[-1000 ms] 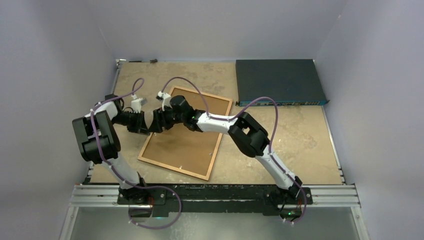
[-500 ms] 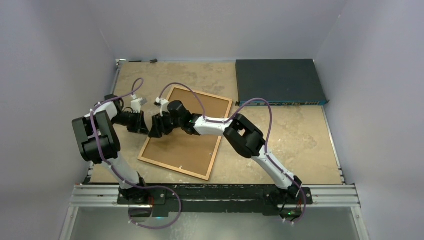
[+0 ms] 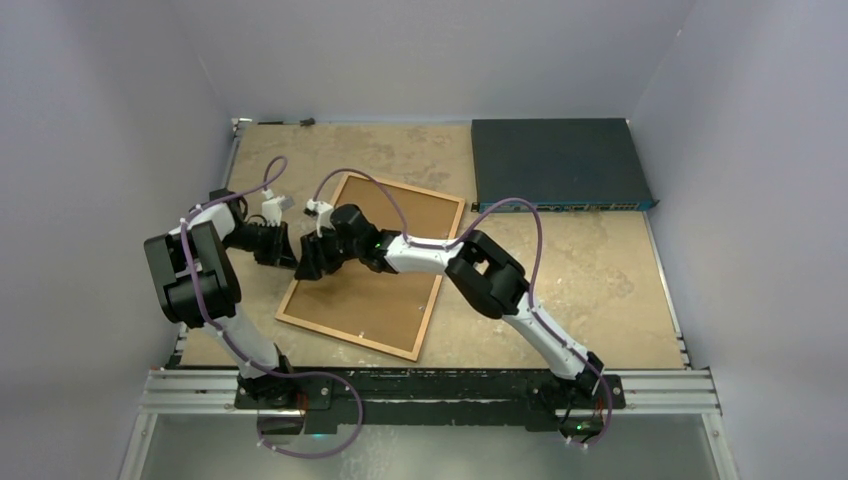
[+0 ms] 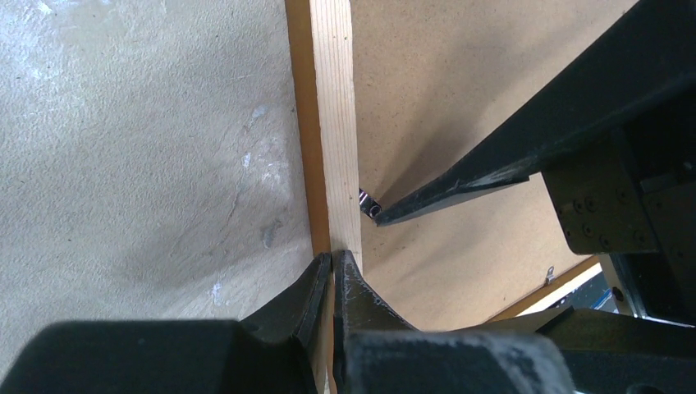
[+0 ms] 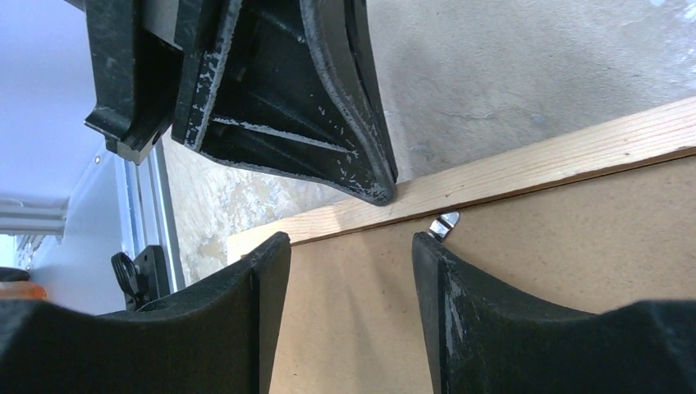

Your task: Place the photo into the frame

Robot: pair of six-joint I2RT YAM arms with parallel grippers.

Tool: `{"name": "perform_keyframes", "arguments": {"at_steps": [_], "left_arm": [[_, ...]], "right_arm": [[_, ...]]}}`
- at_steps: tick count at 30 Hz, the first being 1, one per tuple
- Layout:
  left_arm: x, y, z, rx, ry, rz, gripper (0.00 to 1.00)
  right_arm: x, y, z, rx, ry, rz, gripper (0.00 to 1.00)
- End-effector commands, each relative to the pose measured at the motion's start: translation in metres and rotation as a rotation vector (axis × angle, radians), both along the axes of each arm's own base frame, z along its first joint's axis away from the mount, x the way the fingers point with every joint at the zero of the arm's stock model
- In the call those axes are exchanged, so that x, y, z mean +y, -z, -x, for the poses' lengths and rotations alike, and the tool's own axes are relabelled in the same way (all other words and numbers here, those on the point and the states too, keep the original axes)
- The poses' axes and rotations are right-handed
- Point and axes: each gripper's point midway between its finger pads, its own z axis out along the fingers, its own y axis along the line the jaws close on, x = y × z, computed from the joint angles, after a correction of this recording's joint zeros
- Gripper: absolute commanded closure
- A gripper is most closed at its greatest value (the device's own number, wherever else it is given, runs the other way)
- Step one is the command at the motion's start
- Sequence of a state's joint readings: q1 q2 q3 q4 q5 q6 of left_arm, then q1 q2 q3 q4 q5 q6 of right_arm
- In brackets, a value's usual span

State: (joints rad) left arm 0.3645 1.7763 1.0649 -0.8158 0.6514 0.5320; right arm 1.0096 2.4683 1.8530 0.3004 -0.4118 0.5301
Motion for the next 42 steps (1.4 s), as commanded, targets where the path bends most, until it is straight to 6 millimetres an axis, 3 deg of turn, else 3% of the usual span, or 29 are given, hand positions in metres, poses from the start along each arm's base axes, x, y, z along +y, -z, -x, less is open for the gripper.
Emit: {"name": "perform_keyframes", "arguments": {"at_steps": [1, 7, 13, 17, 21, 29, 42], "left_arm": [[0.011, 0.025, -0.001, 0.002, 0.016, -0.066, 1.0], [0.01, 0.024, -0.001, -0.002, 0.015, -0.064, 1.0], [0.01, 0.022, -0.001, -0.008, 0.014, -0.065, 1.0], [0.012, 0.022, -0.001, -0.007, 0.009, -0.066, 1.0], [0.013, 0.022, 0.0, -0.008, 0.005, -0.062, 1.0], [0.014, 0.021, 0.001, -0.009, 0.009, -0.068, 1.0], [0.014, 0.021, 0.0, -0.013, 0.011, -0.07, 1.0]], "right_arm": [[0.011, -0.007, 0.004, -0.022, -0.033, -0.03, 0.41], [0.01, -0.012, 0.01, -0.01, -0.059, -0.033, 0.42], [0.003, -0.067, 0.009, -0.036, -0.102, -0.14, 0.43], [-0.006, -0.085, 0.002, -0.009, -0.11, -0.191, 0.42], [-0.012, -0.074, -0.012, -0.015, -0.073, -0.167, 0.42], [-0.01, -0.038, -0.018, 0.005, -0.049, -0.108, 0.42], [-0.008, -0.015, -0.022, 0.014, -0.018, -0.082, 0.42]]}}
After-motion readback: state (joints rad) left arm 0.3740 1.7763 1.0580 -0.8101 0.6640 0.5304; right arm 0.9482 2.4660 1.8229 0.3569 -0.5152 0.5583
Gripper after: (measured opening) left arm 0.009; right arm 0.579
